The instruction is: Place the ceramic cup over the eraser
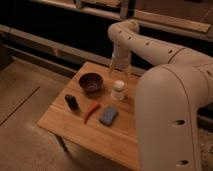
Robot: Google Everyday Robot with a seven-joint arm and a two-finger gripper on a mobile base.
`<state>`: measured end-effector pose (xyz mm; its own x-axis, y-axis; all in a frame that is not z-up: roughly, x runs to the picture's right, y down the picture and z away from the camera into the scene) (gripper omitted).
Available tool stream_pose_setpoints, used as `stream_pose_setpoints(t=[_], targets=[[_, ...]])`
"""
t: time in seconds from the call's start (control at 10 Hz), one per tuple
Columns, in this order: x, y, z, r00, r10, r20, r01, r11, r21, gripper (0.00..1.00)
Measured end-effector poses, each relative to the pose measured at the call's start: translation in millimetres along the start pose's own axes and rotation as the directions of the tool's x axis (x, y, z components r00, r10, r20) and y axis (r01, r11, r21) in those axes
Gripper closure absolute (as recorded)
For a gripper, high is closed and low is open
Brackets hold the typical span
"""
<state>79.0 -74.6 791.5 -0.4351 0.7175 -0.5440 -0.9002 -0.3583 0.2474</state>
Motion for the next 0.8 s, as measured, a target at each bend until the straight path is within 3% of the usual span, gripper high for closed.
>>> stream_pose_setpoints(t=[0.3, 0.8], targets=[[1, 1, 10, 0.998, 0.049, -0.044, -0.051, 0.997, -0.054, 0.35], [-7, -9, 30, 0.998, 0.054, -0.034, -0.054, 0.999, -0.007, 0.35]])
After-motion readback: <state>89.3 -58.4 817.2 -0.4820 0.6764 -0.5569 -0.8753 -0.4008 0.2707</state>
